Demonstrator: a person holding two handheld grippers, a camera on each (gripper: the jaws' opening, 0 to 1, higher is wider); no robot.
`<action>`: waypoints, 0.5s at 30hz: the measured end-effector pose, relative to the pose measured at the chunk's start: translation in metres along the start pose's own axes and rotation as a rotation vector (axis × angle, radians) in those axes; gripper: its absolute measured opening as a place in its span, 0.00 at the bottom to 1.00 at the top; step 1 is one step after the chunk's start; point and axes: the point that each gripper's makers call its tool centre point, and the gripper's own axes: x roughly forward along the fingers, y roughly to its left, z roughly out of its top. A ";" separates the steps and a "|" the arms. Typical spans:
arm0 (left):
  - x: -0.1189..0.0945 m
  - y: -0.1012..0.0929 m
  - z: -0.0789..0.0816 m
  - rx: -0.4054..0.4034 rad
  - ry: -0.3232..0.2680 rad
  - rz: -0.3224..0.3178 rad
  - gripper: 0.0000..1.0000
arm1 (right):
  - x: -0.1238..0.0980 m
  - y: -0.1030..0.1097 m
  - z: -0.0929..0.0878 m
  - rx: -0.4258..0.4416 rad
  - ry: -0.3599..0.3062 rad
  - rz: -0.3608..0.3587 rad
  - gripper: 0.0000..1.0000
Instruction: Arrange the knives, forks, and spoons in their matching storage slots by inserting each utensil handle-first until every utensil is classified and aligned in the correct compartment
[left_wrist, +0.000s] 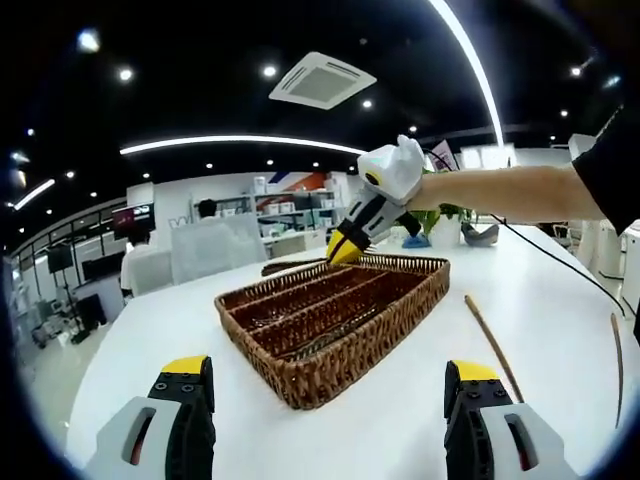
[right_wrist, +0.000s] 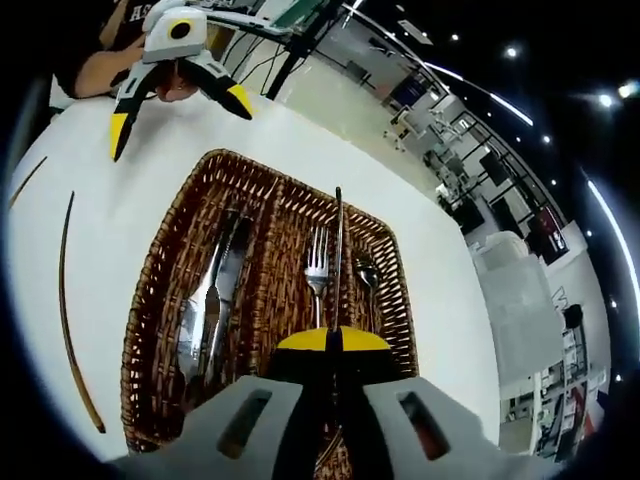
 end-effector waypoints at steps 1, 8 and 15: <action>0.000 0.000 0.000 -0.001 0.002 0.000 1.00 | 0.000 0.000 0.000 0.001 0.001 0.000 0.00; 0.000 0.003 -0.001 0.000 0.001 0.004 1.00 | 0.002 0.000 -0.002 0.007 -0.003 -0.001 0.00; 0.000 0.002 -0.002 -0.003 0.004 0.004 1.00 | 0.005 0.001 -0.002 -0.002 -0.011 0.006 0.00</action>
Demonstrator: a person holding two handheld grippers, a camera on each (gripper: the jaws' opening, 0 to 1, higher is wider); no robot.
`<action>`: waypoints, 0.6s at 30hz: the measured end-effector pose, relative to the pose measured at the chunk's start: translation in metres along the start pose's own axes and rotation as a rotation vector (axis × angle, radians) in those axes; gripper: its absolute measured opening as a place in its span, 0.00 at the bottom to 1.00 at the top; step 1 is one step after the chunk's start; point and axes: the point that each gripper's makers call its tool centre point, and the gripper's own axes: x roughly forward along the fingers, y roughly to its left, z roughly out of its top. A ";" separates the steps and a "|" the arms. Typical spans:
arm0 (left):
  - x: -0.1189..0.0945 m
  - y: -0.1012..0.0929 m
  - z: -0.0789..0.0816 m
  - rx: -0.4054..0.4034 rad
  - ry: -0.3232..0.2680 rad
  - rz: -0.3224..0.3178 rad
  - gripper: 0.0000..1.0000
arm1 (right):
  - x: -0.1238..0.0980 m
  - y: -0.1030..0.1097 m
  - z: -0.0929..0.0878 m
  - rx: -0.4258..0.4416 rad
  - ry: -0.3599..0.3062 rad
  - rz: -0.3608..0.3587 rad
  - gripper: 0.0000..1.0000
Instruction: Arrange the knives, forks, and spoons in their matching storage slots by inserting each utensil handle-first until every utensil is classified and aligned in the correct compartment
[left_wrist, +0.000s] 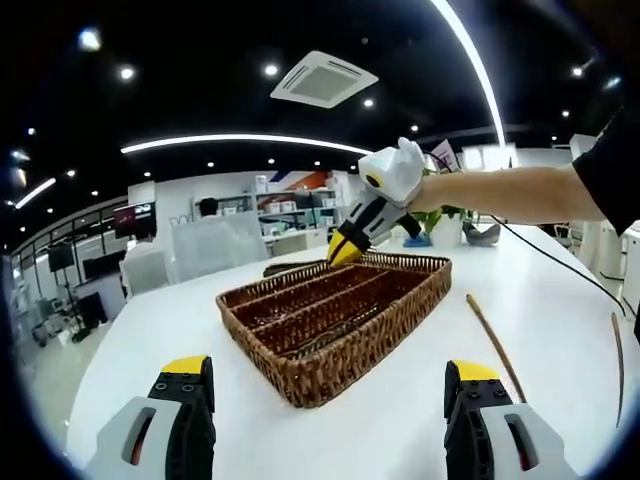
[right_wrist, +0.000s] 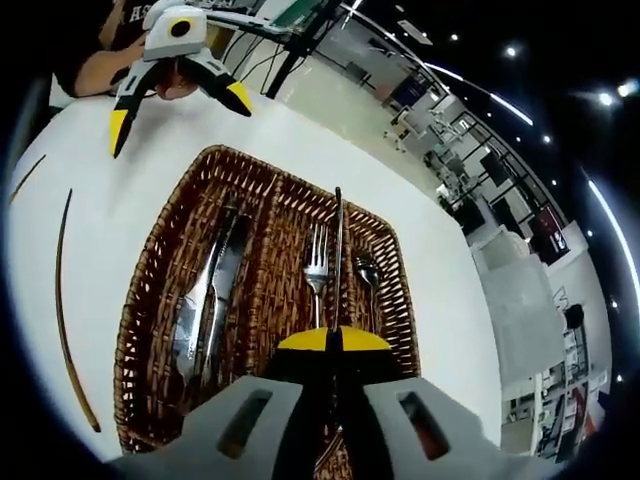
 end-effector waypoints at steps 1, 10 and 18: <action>0.000 0.000 0.000 0.001 0.000 0.000 1.00 | 0.000 0.000 0.001 0.001 -0.004 0.000 0.00; 0.001 0.002 -0.002 -0.010 0.006 0.010 0.99 | 0.013 0.009 -0.005 0.008 -0.007 0.021 0.00; 0.001 0.004 0.001 -0.039 -0.005 0.015 1.00 | 0.025 0.013 -0.007 0.016 -0.005 0.045 0.00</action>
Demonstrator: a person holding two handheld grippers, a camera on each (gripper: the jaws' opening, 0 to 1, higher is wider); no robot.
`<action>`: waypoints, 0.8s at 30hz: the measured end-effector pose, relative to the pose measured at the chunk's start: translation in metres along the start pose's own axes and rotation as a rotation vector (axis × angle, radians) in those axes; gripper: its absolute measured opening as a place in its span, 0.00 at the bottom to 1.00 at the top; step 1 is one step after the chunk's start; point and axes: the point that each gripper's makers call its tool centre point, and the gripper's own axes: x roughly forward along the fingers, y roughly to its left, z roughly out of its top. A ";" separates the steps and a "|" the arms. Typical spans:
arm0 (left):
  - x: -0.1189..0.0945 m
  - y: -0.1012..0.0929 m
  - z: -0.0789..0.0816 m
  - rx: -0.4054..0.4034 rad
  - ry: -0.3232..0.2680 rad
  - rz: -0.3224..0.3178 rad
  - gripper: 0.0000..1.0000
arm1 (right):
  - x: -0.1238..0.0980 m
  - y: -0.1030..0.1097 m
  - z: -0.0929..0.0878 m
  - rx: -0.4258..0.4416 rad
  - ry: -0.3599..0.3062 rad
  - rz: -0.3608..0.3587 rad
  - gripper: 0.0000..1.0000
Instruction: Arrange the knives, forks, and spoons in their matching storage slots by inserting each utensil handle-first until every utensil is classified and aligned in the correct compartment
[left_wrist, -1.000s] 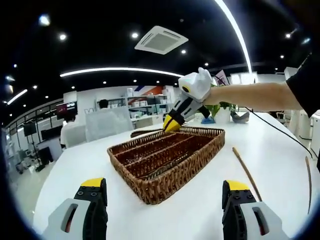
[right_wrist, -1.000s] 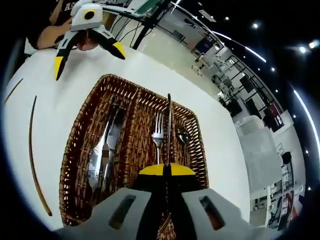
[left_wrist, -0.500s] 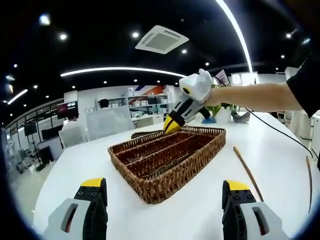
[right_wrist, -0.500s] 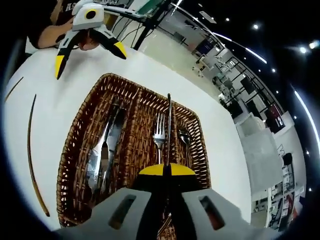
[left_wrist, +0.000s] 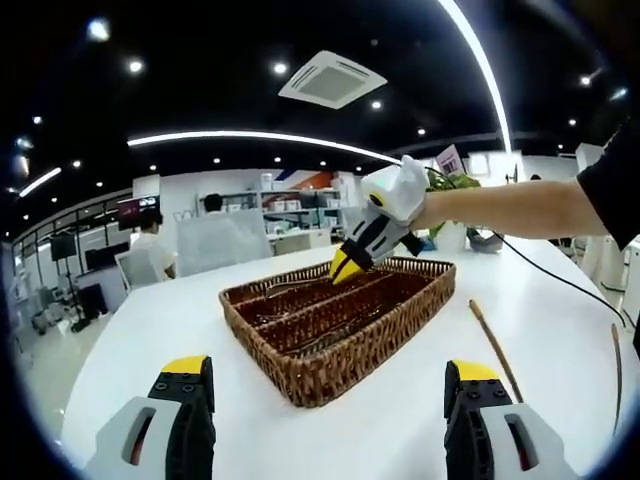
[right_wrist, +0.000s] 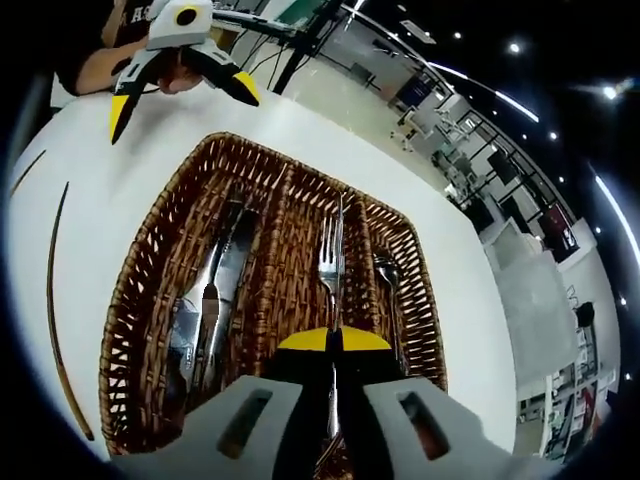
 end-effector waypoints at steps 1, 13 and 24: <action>0.000 0.000 0.000 0.007 0.000 0.000 1.00 | 0.002 0.001 -0.001 -0.002 0.002 0.004 0.00; -0.002 0.004 0.000 -0.007 -0.001 0.008 1.00 | 0.015 0.006 -0.002 0.012 0.014 0.047 0.00; 0.000 0.003 -0.001 -0.012 -0.004 -0.003 1.00 | 0.025 0.011 -0.014 0.054 0.025 0.104 0.00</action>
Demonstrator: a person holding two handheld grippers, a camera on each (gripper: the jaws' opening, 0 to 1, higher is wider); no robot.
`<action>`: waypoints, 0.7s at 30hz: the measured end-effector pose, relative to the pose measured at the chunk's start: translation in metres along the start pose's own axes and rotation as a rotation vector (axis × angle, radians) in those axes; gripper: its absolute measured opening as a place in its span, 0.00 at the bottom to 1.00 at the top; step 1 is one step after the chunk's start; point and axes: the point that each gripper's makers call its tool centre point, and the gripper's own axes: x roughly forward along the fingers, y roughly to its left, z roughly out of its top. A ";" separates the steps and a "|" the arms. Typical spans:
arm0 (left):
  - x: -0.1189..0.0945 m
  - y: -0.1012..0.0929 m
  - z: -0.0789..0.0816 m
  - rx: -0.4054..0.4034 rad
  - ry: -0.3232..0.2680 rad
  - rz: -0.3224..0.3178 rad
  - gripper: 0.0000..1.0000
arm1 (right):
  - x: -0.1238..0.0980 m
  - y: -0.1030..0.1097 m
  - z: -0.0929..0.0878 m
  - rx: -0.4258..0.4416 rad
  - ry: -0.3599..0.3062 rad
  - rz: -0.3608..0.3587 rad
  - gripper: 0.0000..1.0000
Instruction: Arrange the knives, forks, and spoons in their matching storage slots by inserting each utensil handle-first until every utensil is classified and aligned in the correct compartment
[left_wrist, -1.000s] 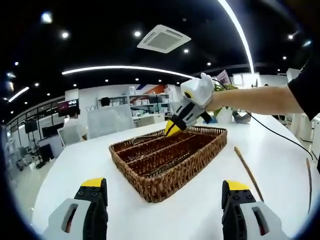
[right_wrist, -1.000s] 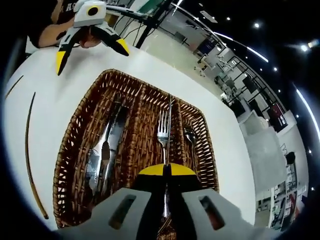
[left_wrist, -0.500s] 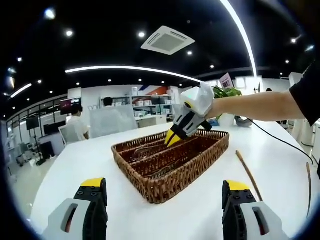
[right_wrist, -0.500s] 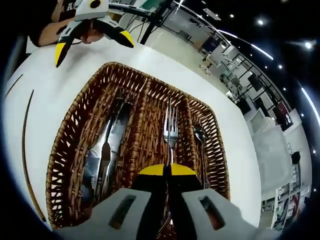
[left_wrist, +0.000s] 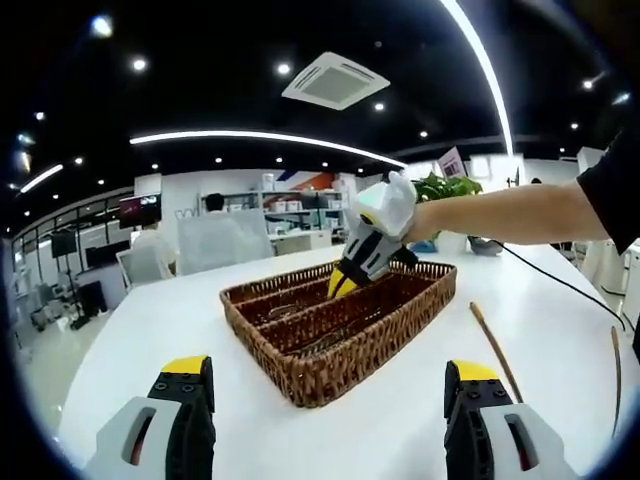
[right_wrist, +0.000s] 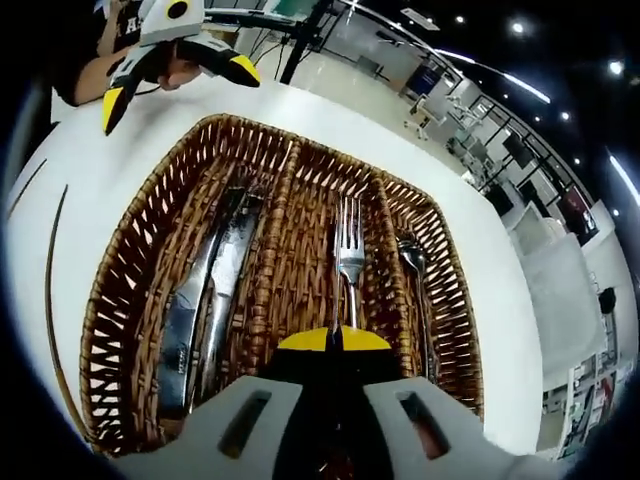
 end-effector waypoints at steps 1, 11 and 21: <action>0.000 0.000 0.000 0.000 0.001 0.000 1.00 | 0.002 0.000 -0.001 0.000 0.005 0.005 0.00; 0.002 -0.002 -0.004 0.005 0.015 -0.004 1.00 | 0.007 0.002 0.000 0.091 -0.038 0.090 0.00; 0.001 0.001 -0.004 0.001 0.014 0.002 1.00 | 0.013 0.002 0.001 0.068 -0.041 0.084 0.00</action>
